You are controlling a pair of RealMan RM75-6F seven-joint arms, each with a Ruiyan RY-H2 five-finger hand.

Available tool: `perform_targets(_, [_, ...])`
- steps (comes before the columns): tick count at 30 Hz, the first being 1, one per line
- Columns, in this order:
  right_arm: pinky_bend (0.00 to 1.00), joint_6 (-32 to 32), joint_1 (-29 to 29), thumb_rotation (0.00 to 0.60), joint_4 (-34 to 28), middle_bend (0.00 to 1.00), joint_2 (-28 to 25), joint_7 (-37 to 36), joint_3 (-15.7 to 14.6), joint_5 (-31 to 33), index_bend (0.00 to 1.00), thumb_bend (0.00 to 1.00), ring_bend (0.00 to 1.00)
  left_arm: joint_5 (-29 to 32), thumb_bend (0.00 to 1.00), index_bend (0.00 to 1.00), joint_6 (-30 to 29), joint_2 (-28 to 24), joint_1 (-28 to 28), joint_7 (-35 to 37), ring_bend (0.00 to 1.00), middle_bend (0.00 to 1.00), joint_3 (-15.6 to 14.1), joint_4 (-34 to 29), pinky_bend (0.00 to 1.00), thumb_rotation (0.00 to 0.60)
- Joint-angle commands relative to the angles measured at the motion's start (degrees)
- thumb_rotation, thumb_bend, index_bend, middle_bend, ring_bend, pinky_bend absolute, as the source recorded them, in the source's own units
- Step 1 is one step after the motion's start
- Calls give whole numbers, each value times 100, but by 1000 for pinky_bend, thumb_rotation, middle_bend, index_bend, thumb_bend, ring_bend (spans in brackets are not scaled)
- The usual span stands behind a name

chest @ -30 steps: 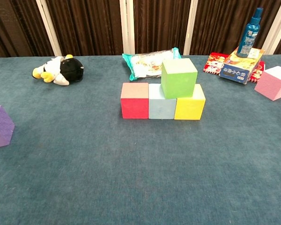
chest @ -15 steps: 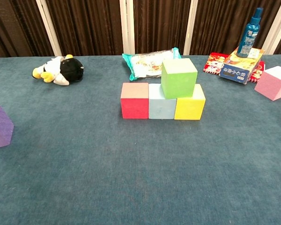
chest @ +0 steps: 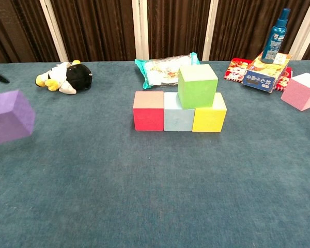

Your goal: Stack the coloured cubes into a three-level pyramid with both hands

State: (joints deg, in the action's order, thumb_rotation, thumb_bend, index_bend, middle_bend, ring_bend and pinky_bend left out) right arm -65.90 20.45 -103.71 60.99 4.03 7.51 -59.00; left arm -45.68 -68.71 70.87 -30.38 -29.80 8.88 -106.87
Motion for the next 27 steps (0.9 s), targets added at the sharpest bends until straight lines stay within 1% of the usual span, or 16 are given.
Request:
perform_targets(1, [0,2,-4,600,15,0,5,4,14,-12,0,312,0,-87,413,90,83,-176,-282,-126,48,363,271,-298,64,600])
perform_targets(4, [0,5,-9,600,34,0,14,8,33,-7,0,312,0,58,413,90,237,-225,-565,-215,48,363,534,-417,64,600])
perform_targets(8, [0,-21,-17,600,61,0,27,19,66,-16,0,312,0,446,413,92,488,-211,-1001,-378,48,365,844,-465,69,600])
perform_targets(11, [0,-36,-28,600,69,0,32,-5,101,-13,0,312,0,830,413,93,708,-75,-1420,-535,48,365,1052,-296,75,600])
perform_targets(15, [0,4,-33,600,122,0,45,-67,141,40,0,312,0,1392,413,94,910,169,-1911,-702,48,365,1219,-36,75,600])
perform_targets(20, [0,118,-30,600,193,0,57,-200,190,124,0,312,0,1928,413,94,960,571,-2507,-970,48,365,1318,356,75,600])
perform_targets(27, [0,267,-31,600,298,0,81,-355,228,203,0,313,0,2581,413,93,1057,1128,-3215,-1313,49,366,1304,971,75,600])
